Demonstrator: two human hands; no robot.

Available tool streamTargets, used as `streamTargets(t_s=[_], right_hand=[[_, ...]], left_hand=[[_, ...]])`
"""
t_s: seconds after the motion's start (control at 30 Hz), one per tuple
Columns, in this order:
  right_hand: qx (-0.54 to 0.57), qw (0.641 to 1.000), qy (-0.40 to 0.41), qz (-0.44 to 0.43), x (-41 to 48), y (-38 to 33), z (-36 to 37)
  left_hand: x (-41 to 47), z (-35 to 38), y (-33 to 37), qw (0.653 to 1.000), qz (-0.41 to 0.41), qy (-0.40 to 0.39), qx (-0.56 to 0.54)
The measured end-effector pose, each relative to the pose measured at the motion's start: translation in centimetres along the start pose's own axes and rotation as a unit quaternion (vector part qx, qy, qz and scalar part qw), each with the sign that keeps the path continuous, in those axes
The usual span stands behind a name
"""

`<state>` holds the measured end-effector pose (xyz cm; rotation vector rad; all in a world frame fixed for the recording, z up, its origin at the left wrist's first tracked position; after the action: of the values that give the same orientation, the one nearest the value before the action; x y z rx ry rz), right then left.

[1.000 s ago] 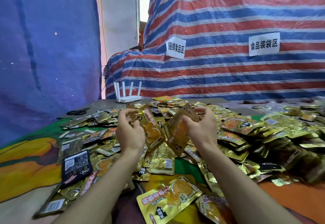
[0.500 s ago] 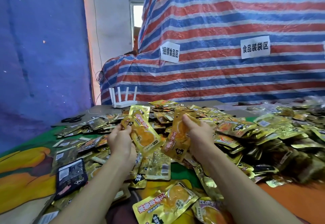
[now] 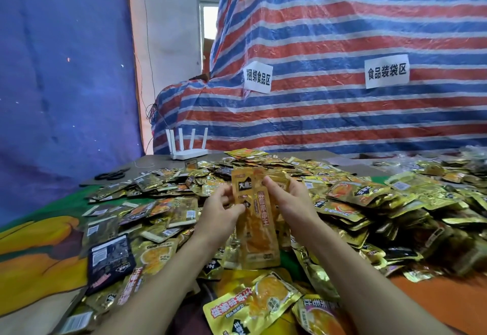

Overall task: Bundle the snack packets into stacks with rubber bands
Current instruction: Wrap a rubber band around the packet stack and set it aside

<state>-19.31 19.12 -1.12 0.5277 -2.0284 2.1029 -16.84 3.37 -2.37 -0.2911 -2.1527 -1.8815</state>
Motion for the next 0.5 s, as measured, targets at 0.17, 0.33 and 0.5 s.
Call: streamTargets(t_s=[0.17, 0.33, 0.5], right_hand=[[-0.026, 0.995, 0.101, -0.003, 0.2, -0.4, -1.0], [-0.007, 0.98, 0.199, -0.015, 0.0, -0.9, -2.4], [0.07, 0.994, 0.081, 0.011, -0.1, -0.3, -0.6]], left_hand=[[0.0, -0.4, -0.1, 1.0, 0.005, 0.025, 0.014], [0.0, -2.0, -0.1, 0.978, 0.02, 0.195, 0.064], [-0.1, -1.5, -0.3, 0.982, 0.011, 0.179, 0.066]])
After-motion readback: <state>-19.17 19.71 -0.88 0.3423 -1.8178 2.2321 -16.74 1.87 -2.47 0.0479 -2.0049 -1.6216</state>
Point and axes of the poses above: each hand's wrist, its own x-axis towards the middle knuckle, its own z-axis out of the palm, y = z × x, the point moved 3 cm from there along x, towards the middle knuckle, and after that the axes turned 3 degrees about -y, right-handed, at the moved point
